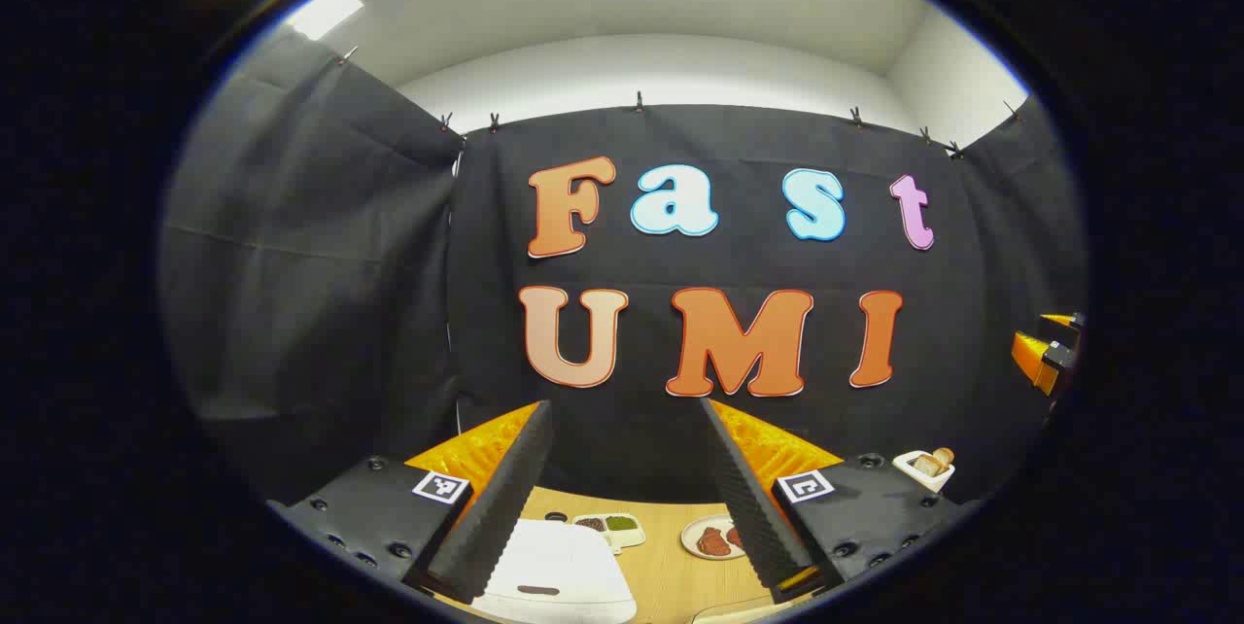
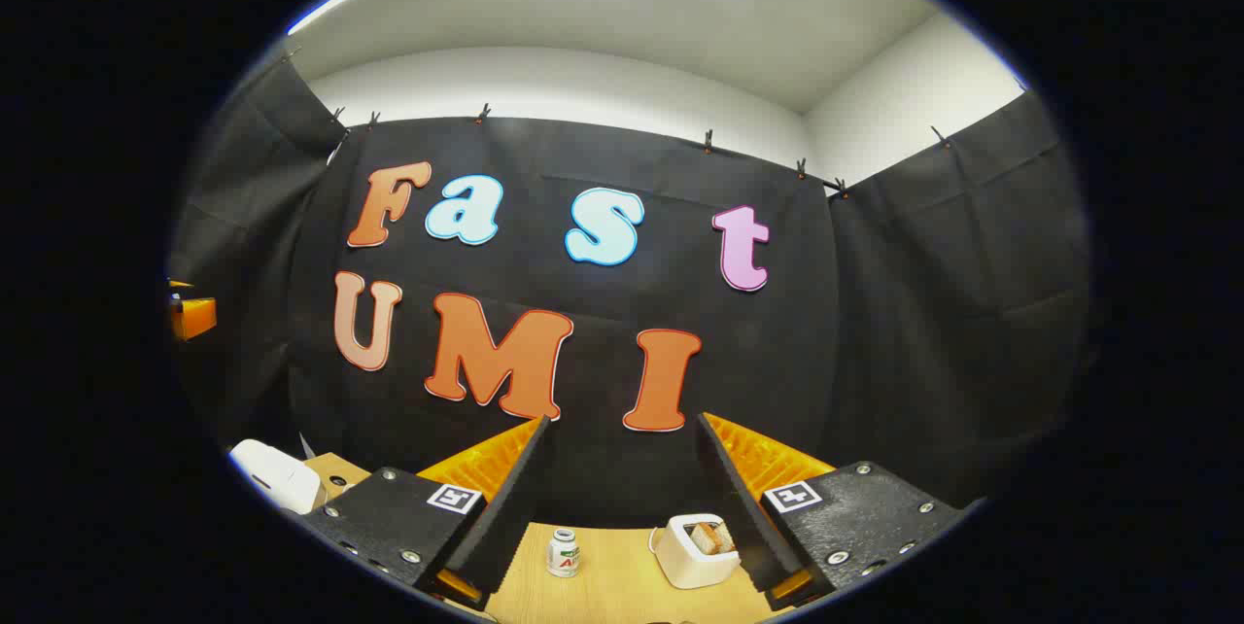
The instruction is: Close the left gripper, press the button to open the rice cooker; take a wooden spoon from the chopstick holder with the right hand, scoop a spoonful of rice and pour it into the rice cooker, then put the wooden spoon back into the chopstick holder.
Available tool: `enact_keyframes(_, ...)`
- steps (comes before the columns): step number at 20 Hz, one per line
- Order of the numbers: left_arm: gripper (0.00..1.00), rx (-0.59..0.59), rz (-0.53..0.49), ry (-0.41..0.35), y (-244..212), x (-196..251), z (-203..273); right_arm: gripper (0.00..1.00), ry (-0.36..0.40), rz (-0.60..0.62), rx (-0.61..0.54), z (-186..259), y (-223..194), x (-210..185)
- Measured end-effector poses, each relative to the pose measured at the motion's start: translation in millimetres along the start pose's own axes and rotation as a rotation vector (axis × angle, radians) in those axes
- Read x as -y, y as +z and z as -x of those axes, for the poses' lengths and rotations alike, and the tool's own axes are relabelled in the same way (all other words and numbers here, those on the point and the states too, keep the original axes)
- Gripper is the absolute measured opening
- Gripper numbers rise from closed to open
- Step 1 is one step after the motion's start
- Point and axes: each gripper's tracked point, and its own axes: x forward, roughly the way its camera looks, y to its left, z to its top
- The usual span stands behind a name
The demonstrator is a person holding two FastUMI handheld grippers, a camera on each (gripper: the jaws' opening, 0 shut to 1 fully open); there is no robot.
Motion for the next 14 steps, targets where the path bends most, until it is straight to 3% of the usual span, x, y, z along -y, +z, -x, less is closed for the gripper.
enact_keyframes(14, 1.0, 0.012, -0.013, 0.032, 16, 6, 18, 0.9, 0.094, -0.05, -0.021, 1, -15, -6)
